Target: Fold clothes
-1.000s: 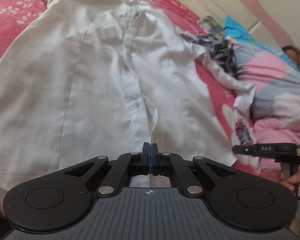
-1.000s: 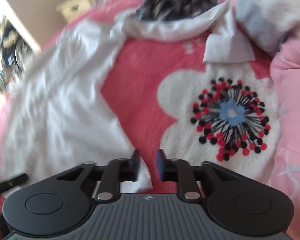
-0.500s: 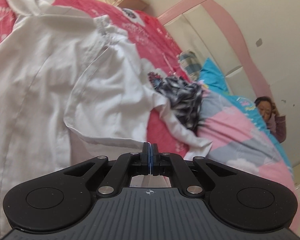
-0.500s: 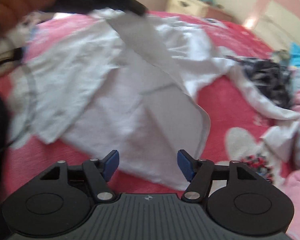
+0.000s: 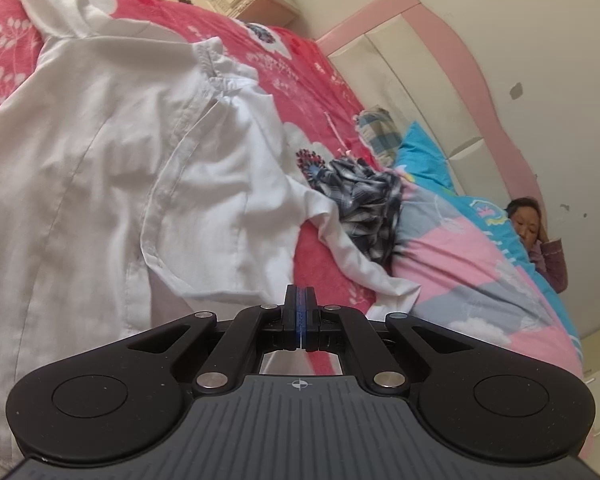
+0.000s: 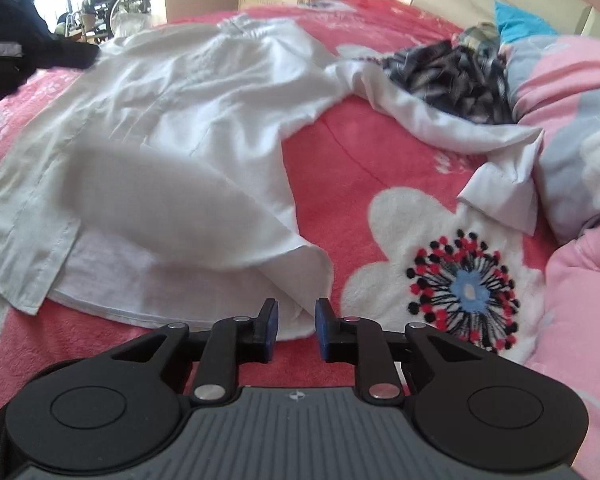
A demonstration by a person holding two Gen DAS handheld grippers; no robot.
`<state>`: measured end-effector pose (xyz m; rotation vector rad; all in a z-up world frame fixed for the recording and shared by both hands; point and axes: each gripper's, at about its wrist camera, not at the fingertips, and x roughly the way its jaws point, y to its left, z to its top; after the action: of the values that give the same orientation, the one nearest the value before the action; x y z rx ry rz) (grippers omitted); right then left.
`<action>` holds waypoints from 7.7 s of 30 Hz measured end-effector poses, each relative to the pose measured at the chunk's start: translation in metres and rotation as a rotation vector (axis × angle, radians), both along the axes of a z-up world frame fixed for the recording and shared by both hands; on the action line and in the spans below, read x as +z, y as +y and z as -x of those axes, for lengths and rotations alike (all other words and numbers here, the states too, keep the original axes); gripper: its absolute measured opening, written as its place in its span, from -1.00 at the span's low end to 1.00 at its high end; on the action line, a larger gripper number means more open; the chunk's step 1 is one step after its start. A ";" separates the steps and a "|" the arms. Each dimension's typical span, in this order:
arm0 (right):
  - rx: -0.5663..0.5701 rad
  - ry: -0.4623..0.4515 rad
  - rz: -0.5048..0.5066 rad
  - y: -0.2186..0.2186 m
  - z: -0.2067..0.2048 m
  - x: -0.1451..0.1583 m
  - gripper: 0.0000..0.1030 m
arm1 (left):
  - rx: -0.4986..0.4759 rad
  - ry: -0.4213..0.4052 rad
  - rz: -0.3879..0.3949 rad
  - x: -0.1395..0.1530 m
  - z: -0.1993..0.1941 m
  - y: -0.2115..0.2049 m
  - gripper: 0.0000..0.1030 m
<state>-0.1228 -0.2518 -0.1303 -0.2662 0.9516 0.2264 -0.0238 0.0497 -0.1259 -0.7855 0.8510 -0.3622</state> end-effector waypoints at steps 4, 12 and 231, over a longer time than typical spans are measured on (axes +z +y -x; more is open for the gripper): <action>0.040 -0.036 0.079 0.004 0.000 -0.003 -0.48 | 0.001 0.018 -0.015 -0.007 -0.002 -0.003 -1.00; 0.050 -0.023 0.090 0.001 -0.024 -0.016 -0.16 | -0.074 0.057 -0.051 -0.017 0.006 -0.003 -0.97; 0.256 0.261 -0.222 0.120 -0.094 0.000 -0.55 | -0.208 0.094 -0.244 -0.036 0.131 0.012 0.05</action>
<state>-0.0283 -0.1315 -0.1300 -0.1552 1.1399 0.6098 -0.1548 0.0616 -0.1622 -0.4919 1.0476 -0.3990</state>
